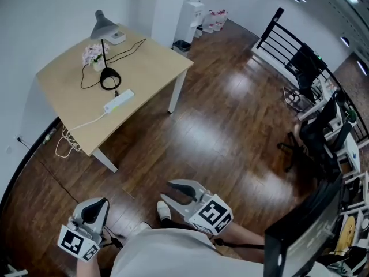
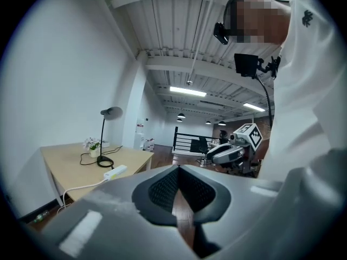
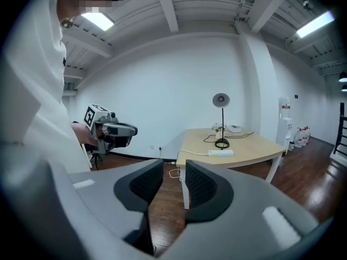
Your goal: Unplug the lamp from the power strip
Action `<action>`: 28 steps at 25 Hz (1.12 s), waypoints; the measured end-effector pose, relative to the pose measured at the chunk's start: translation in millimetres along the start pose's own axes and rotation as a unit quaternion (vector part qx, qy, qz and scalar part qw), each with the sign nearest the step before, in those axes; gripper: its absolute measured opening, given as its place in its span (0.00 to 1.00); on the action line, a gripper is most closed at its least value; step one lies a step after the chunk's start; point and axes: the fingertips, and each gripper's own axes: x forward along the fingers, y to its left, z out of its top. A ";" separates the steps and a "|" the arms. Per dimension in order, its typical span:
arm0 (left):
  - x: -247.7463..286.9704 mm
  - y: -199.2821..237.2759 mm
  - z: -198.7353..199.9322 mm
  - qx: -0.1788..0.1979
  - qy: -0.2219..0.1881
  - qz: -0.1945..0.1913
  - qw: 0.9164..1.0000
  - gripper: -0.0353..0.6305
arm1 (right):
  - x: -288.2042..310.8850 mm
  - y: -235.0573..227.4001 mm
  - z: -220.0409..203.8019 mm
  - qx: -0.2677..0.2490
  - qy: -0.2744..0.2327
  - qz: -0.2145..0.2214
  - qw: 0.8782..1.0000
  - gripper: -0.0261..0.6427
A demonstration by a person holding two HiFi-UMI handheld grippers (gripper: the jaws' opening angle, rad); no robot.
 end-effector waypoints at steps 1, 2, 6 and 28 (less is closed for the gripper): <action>-2.1 -5.1 -2.1 0.001 -0.001 -0.005 1.000 0.06 | -0.3 7.3 1.1 -0.003 -0.001 0.003 1.000 0.24; -4.6 -9.3 -4.8 -0.002 -0.002 -0.010 1.000 0.06 | -0.5 14.1 2.3 -0.006 -0.003 0.004 1.000 0.24; -16.1 -25.6 -13.8 -0.011 -0.004 -0.018 1.000 0.06 | -5.9 32.3 5.3 -0.008 -0.008 0.006 1.000 0.24; -25.1 -48.6 -25.5 -0.014 0.003 -0.014 1.000 0.06 | -21.9 49.4 9.5 -0.031 -0.013 0.016 0.999 0.22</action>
